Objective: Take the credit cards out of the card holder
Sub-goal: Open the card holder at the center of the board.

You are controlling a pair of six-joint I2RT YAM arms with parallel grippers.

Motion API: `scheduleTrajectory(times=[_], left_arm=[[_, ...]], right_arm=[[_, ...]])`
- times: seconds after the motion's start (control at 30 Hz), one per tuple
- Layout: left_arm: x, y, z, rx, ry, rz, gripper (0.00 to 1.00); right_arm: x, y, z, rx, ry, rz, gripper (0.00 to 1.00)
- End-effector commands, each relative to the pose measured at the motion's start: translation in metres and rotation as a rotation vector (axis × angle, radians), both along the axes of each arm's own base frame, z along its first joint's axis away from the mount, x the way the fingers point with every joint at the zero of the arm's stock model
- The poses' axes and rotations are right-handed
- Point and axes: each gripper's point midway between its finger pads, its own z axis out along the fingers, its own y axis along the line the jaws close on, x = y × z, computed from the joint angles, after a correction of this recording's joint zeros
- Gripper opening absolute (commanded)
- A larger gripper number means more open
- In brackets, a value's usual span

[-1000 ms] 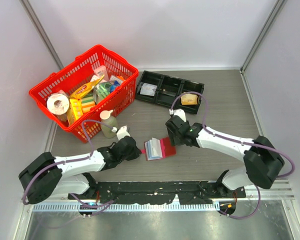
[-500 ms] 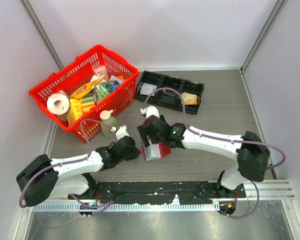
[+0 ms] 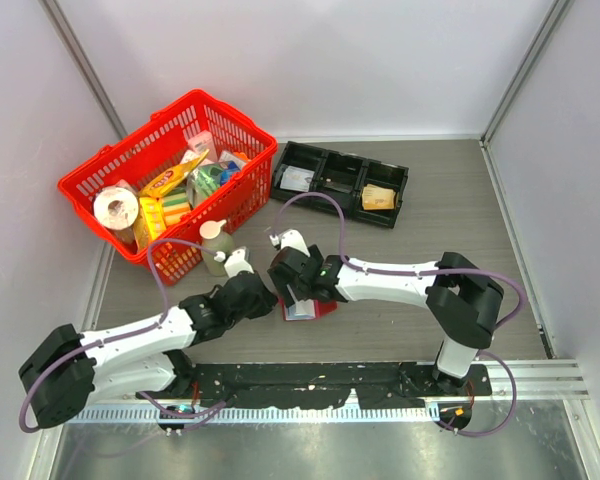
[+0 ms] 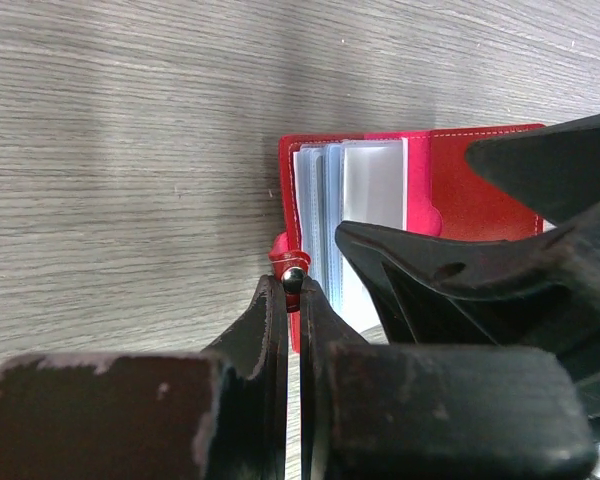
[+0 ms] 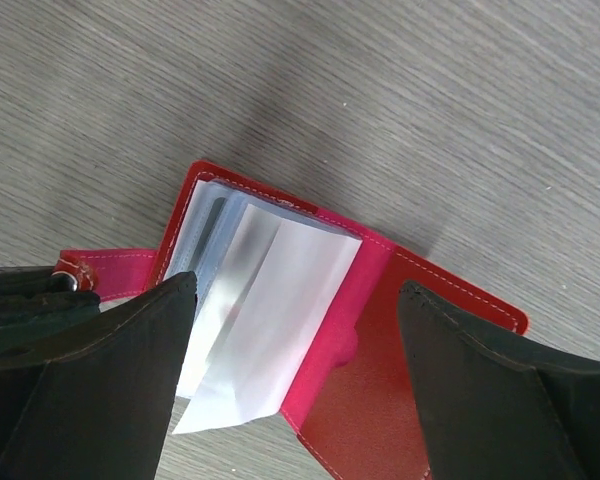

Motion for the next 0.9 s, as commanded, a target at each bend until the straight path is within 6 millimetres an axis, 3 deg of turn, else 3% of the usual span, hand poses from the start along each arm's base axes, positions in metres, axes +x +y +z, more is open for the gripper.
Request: scheduleTrajectory(times=[0.0, 0.17, 0.43, 0.7, 0.87], left_arm=[[0.007, -0.003, 0.021, -0.033, -0.041, 0.019, 0.00], [0.007, -0.001, 0.034, -0.046, -0.060, 0.026, 0.00], [0.004, 0.004, 0.038, -0.044, -0.061, 0.028, 0.00], [0.011, -0.015, 0.068, -0.077, -0.093, -0.033, 0.00], [0.012, -0.032, 0.078, -0.095, -0.084, -0.078, 0.00]], right_arm=[[0.001, 0.004, -0.010, 0.036, 0.000, -0.042, 0.85], [0.005, -0.018, -0.018, -0.009, -0.021, -0.093, 0.85], [0.016, -0.075, -0.019, -0.058, -0.038, -0.203, 0.85], [0.015, -0.070, -0.003, 0.059, -0.056, -0.217, 0.84], [0.019, -0.064, 0.038, 0.220, -0.124, -0.235, 0.84]])
